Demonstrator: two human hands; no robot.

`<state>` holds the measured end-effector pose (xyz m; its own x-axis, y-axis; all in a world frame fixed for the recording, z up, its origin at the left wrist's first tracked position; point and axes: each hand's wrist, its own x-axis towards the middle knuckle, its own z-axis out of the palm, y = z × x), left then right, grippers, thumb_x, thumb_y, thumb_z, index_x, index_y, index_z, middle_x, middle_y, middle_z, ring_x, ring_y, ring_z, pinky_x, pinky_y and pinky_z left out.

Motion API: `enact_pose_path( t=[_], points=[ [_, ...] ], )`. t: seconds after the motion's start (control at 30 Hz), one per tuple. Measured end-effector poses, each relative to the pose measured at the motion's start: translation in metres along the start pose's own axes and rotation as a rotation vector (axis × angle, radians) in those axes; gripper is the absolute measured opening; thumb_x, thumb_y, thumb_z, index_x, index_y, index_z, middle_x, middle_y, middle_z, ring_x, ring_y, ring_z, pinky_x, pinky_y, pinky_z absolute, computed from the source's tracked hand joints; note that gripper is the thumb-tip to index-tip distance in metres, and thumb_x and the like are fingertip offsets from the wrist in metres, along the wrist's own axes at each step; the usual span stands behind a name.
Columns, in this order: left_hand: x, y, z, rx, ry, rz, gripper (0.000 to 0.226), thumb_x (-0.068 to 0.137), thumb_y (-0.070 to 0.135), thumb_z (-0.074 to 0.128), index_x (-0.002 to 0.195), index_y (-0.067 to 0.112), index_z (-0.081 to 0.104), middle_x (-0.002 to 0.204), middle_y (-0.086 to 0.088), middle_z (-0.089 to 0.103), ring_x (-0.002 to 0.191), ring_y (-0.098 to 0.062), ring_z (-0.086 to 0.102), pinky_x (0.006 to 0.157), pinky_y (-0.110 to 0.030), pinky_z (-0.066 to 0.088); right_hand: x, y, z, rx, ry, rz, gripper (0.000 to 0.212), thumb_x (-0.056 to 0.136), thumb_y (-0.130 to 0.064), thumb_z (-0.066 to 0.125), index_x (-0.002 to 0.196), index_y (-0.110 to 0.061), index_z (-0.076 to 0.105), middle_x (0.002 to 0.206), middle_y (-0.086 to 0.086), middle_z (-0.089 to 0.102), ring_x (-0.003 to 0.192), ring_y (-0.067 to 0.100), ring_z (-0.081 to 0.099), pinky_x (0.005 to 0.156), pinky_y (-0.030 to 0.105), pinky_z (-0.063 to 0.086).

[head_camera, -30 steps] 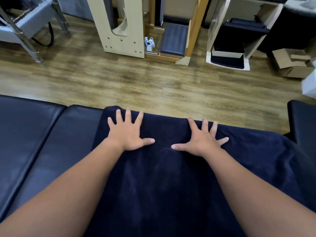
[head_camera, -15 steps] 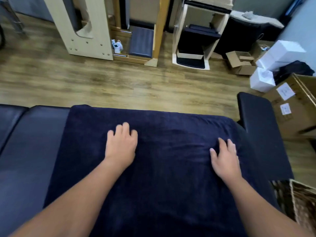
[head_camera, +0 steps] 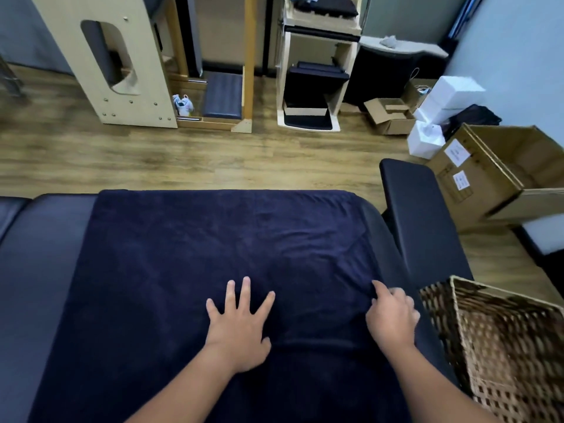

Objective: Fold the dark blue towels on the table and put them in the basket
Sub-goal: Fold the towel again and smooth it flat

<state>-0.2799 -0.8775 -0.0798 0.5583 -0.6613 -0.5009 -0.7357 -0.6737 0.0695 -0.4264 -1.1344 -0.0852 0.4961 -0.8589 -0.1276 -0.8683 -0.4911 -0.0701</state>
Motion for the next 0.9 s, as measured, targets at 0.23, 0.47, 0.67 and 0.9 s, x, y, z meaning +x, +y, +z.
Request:
enact_pose_path(
  t=[0.23,0.47,0.67,0.9],
  points=[
    [-0.038,0.038,0.02,0.006,-0.078,0.124,0.092,0.094,0.06,0.047,0.156,0.041,-0.018,0.16,-0.009,-0.037,0.148,-0.042,-0.031,0.117,-0.069,-0.002,-0.004,0.041,-0.008,0.137,0.017,-0.001,0.043,0.095,-0.021,0.06,0.136,-0.012,0.057,0.118,0.018,0.059,0.106,0.041,0.056,0.087,0.048,0.048],
    [-0.088,0.048,0.053,-0.078,-0.05,0.087,0.089,0.096,0.057,0.045,0.154,0.045,-0.021,0.158,-0.002,-0.043,0.145,-0.027,-0.039,0.118,-0.067,-0.007,-0.072,0.07,0.009,0.007,0.025,-0.139,0.063,0.09,-0.039,0.066,0.146,-0.022,0.043,0.118,0.01,0.058,0.106,0.035,0.052,0.082,0.051,0.047],
    [-0.135,0.025,0.075,-0.07,-0.066,0.058,0.095,0.09,0.07,0.047,0.154,0.047,-0.019,0.16,-0.001,-0.04,0.148,-0.026,-0.035,0.121,-0.062,-0.005,-0.092,0.082,0.007,0.061,0.094,-0.151,0.056,0.084,-0.026,0.075,0.136,-0.017,0.057,0.122,0.016,0.047,0.101,0.041,0.046,0.08,0.057,0.047],
    [-0.181,-0.004,0.09,0.012,0.072,0.111,0.09,0.07,0.065,0.066,0.143,0.022,0.036,0.152,-0.006,0.025,0.139,-0.027,0.029,0.111,-0.039,0.032,-0.173,0.075,0.026,-0.153,-0.235,-0.634,0.07,0.088,-0.075,0.037,0.153,-0.051,0.022,0.164,0.008,0.014,0.149,0.037,0.014,0.11,0.069,0.022]
  ],
)
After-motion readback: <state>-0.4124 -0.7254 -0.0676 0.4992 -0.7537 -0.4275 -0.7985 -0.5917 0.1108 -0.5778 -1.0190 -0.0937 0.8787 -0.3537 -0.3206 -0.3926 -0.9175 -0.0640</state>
